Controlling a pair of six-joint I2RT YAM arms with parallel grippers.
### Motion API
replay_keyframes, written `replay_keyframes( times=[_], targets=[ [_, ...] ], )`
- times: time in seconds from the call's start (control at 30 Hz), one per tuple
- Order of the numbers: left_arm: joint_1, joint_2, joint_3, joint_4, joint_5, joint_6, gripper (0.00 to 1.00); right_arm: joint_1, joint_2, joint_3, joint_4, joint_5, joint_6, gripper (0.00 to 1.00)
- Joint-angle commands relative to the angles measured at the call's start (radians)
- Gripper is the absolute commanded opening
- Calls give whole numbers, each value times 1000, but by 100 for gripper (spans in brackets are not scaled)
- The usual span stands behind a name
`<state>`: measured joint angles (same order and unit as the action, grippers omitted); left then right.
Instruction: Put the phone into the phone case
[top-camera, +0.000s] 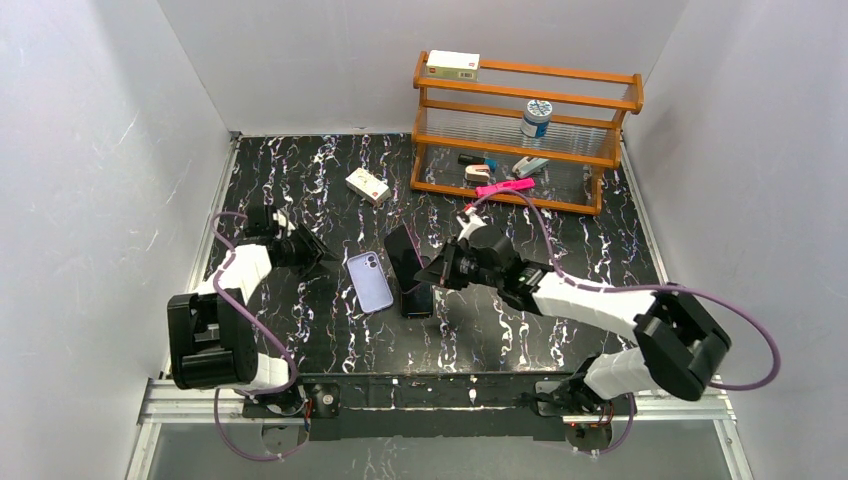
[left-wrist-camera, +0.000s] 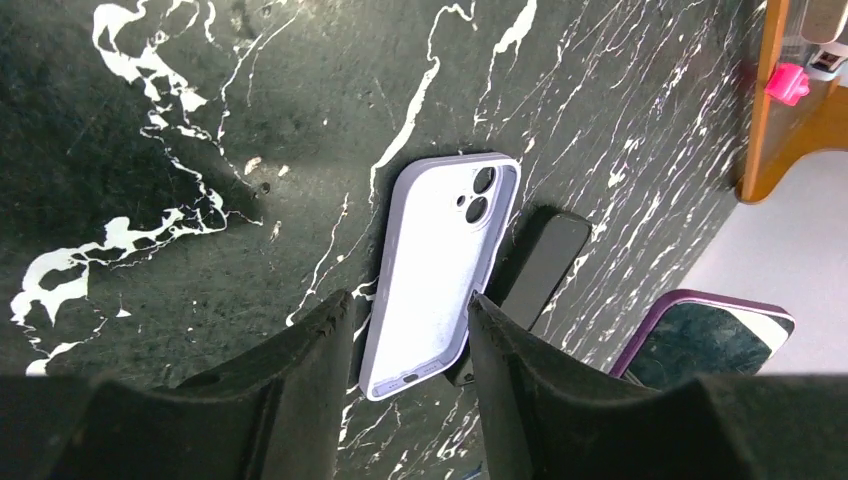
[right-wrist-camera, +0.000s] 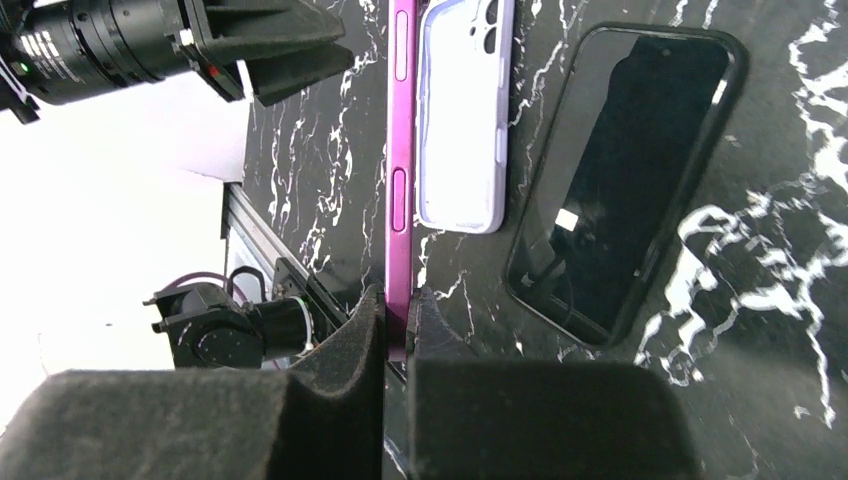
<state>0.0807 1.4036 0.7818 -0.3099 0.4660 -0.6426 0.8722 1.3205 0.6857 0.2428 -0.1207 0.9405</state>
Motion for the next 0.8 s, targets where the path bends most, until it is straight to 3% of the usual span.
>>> replay_keyframes(
  times=[0.0,0.27,0.77],
  targets=[
    [24,3,-51,72,139,-36,42,0,90,115,165,-68,10,1],
    [25,36,-102,88,142,-17,45,2,269,211,214,-119,30,1],
    [25,-42,-223,217,186,-103,52,22,474,276,251,-163,77,1]
  ],
)
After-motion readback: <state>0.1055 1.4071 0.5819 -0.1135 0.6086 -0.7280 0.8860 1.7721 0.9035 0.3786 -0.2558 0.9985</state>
